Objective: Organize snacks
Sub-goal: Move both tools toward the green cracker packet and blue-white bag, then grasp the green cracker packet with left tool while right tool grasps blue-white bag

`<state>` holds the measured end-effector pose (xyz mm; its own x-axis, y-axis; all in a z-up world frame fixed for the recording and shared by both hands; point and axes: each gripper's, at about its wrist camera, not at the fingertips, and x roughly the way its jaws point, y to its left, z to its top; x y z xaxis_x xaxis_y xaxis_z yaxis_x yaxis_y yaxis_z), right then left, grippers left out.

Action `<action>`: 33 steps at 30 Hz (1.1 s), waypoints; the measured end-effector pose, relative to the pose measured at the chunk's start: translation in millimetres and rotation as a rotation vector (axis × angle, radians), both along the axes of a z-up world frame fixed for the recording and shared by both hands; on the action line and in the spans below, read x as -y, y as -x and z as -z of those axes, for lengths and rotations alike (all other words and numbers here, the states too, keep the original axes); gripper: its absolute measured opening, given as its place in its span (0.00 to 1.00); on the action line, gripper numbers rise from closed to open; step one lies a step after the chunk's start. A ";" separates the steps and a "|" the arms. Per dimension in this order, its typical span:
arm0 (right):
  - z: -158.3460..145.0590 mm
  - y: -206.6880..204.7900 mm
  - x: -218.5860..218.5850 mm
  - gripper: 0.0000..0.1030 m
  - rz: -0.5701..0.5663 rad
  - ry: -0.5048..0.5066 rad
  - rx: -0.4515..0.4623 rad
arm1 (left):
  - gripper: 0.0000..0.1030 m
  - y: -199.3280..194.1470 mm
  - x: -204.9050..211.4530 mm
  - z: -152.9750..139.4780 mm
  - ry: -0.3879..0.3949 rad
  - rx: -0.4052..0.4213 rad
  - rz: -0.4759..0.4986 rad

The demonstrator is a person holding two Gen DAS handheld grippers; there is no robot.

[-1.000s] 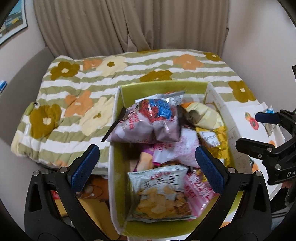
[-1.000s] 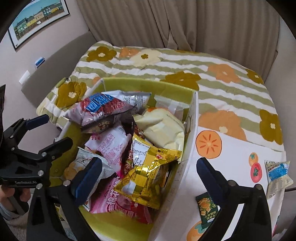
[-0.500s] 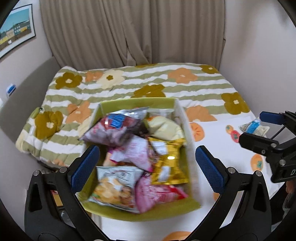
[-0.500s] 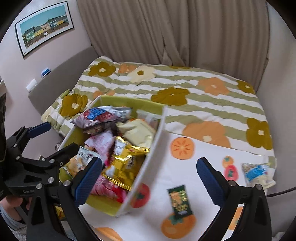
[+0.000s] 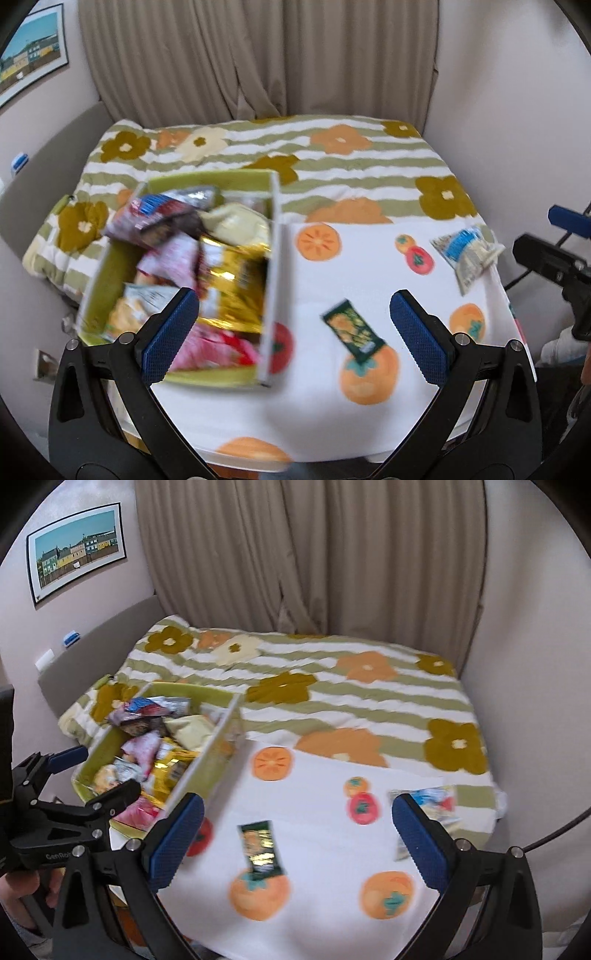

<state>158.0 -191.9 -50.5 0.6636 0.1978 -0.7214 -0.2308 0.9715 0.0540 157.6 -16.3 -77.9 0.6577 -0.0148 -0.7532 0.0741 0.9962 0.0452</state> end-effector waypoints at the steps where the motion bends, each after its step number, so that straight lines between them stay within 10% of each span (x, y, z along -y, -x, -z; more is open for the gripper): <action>1: 1.6 0.6 8.3 0.99 0.002 -0.001 -0.004 | 1.00 2.2 11.6 5.8 -0.001 -0.008 0.004; 24: 115.8 -73.2 126.0 0.99 0.113 0.022 -0.145 | 0.89 -75.8 63.6 204.1 0.067 -0.409 -0.153; 33: 152.1 -102.6 124.2 0.99 0.097 0.151 -0.192 | 0.80 -84.5 63.2 216.1 0.024 -0.431 -0.117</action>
